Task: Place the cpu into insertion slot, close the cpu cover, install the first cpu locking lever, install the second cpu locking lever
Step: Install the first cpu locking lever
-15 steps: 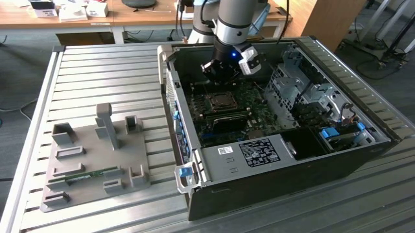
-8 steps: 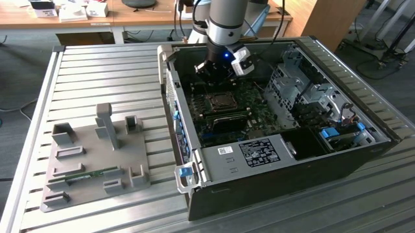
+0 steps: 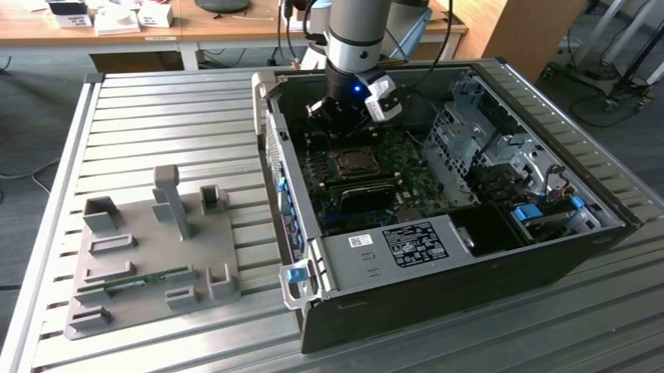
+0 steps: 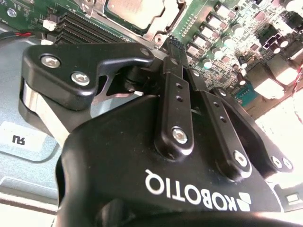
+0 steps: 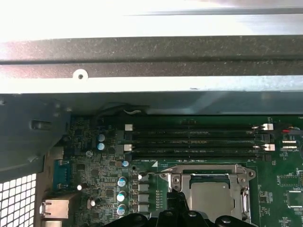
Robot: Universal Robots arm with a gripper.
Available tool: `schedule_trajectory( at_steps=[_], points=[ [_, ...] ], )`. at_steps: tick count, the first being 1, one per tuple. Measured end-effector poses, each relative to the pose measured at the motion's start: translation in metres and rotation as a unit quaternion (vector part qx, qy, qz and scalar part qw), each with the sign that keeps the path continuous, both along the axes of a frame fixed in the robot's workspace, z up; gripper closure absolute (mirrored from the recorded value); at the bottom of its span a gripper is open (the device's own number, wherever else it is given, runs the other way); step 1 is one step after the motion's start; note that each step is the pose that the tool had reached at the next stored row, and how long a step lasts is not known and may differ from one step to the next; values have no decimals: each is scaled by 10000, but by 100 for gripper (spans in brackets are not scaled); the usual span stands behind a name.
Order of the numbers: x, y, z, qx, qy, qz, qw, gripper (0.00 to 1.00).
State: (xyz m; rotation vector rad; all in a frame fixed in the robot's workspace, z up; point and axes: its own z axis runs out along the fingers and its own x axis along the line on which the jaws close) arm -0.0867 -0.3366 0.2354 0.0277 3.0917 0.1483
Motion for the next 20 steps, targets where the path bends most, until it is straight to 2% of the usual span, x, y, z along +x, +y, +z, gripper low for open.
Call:
schedule_trajectory(
  at_steps=[10,20],
  points=[
    [-10,0,52,1,-2,-1,10000,89],
    [-163,-2,53,-2,-11,0,10000,89]
  ],
)
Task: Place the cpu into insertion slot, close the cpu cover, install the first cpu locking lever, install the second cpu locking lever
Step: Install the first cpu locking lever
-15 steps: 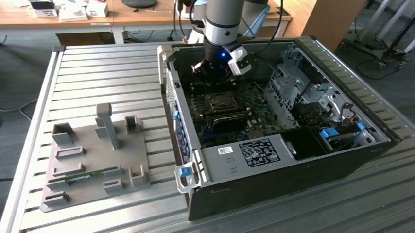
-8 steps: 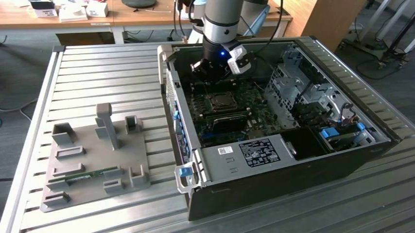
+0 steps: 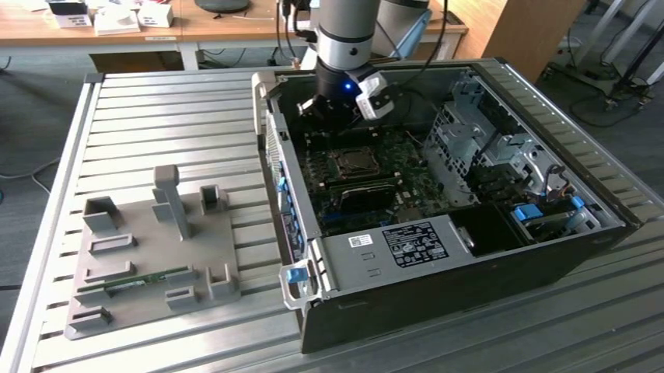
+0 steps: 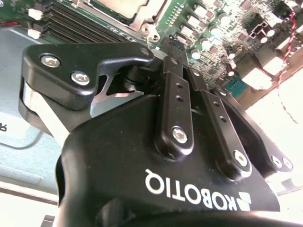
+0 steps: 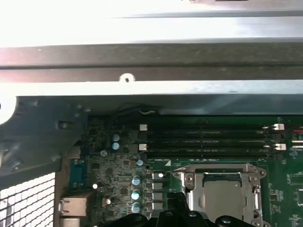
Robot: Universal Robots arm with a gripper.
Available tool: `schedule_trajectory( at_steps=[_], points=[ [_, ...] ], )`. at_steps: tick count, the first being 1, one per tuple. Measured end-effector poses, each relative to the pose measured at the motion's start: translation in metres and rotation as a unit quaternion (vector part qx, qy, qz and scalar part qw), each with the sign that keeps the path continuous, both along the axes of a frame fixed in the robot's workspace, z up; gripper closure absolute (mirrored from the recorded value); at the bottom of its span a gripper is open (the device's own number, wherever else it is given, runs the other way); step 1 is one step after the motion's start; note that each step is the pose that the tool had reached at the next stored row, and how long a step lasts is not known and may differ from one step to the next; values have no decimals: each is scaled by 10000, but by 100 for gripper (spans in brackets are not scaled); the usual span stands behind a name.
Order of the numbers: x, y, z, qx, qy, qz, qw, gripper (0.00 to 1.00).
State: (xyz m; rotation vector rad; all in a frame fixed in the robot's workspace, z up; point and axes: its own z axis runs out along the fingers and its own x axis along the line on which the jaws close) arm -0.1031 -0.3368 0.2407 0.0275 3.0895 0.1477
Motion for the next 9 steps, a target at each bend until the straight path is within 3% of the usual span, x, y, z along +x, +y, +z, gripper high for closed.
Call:
schedule_trajectory(
  at_steps=[9],
  points=[
    [-111,0,-1,-12,-4,0,10000,89]
  ],
)
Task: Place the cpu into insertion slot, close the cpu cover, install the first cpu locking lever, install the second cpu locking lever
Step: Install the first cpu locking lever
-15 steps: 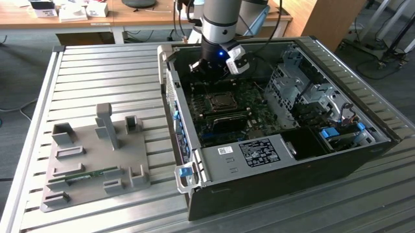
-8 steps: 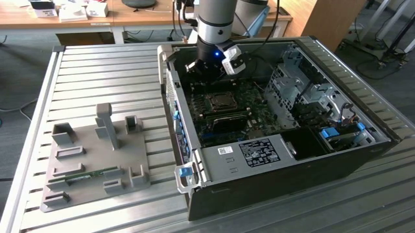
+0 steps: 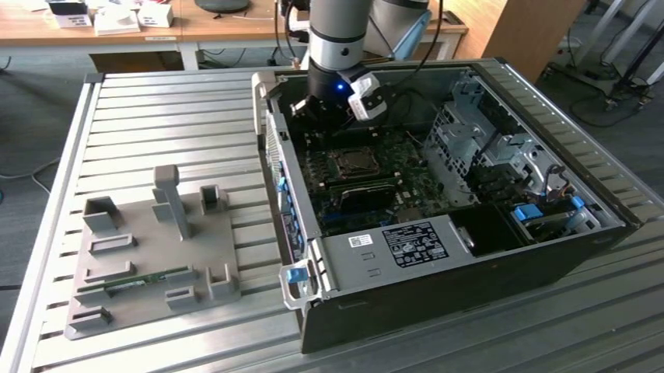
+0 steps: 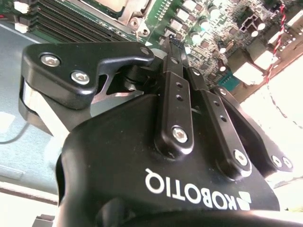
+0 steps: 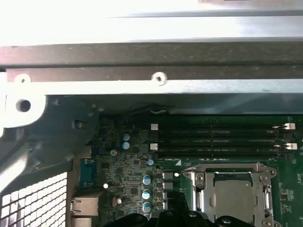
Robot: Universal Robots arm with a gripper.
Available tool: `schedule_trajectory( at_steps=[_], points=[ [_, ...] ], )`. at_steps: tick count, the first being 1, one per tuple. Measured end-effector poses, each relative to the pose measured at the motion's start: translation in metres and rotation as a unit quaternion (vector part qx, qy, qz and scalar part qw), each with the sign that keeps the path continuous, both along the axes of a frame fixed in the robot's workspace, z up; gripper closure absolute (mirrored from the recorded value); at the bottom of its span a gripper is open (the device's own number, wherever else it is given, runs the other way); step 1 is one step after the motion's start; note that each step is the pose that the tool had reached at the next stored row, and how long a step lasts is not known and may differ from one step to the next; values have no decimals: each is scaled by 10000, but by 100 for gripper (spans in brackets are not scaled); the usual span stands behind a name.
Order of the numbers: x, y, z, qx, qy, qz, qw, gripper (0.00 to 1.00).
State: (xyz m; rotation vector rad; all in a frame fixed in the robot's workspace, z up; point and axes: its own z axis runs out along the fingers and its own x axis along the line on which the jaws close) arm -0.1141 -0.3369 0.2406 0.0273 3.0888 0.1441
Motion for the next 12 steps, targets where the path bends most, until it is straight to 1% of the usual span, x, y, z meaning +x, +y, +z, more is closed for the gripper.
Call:
schedule_trajectory(
  at_steps=[4,5,12],
  points=[
    [-14,0,0,3,1,0,10000,89],
    [-18,-1,0,11,1,0,10000,89],
    [-34,0,-1,163,0,0,9999,89]
  ],
)
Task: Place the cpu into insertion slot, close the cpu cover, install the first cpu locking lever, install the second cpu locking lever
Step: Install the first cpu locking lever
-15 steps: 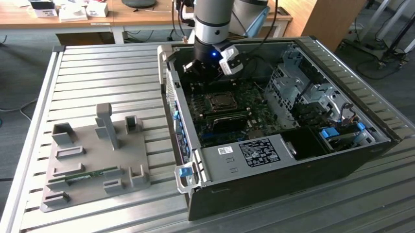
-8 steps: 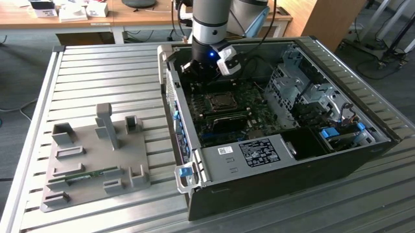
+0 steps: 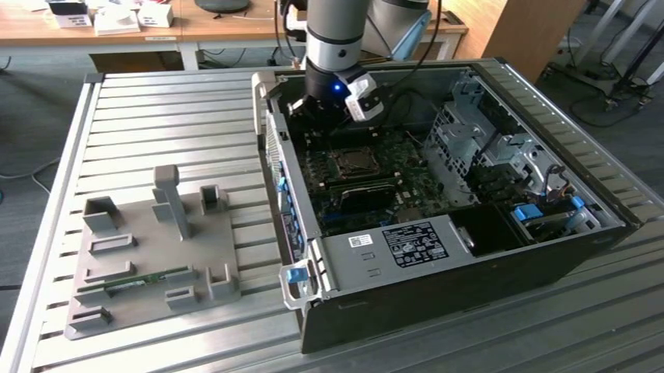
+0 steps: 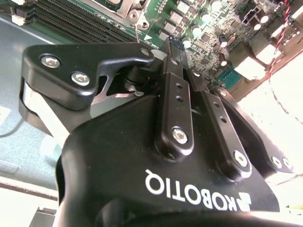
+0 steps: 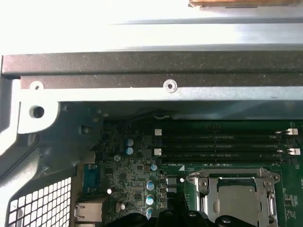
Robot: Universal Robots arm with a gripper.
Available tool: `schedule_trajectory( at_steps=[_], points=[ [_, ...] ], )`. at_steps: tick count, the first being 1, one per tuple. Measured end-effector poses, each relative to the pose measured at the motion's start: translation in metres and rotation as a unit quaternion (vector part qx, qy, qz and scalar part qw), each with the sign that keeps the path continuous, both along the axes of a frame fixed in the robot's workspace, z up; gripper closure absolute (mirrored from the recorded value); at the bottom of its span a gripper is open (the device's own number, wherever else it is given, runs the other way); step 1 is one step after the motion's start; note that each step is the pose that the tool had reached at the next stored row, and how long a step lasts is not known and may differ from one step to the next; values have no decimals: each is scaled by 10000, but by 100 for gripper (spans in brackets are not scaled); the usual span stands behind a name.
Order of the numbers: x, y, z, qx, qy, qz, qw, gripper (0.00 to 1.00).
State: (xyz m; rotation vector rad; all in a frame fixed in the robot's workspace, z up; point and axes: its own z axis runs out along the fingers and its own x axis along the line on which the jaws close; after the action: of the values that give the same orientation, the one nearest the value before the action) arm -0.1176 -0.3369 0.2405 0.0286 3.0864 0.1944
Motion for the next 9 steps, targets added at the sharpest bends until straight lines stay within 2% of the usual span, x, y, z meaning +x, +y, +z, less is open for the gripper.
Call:
schedule_trajectory(
  at_steps=[3,6,9],
  points=[
    [-11,0,0,55,0,1,10000,89],
    [-23,0,-3,135,1,1,9999,89],
    [-23,1,-7,175,0,0,9998,89]
  ],
)
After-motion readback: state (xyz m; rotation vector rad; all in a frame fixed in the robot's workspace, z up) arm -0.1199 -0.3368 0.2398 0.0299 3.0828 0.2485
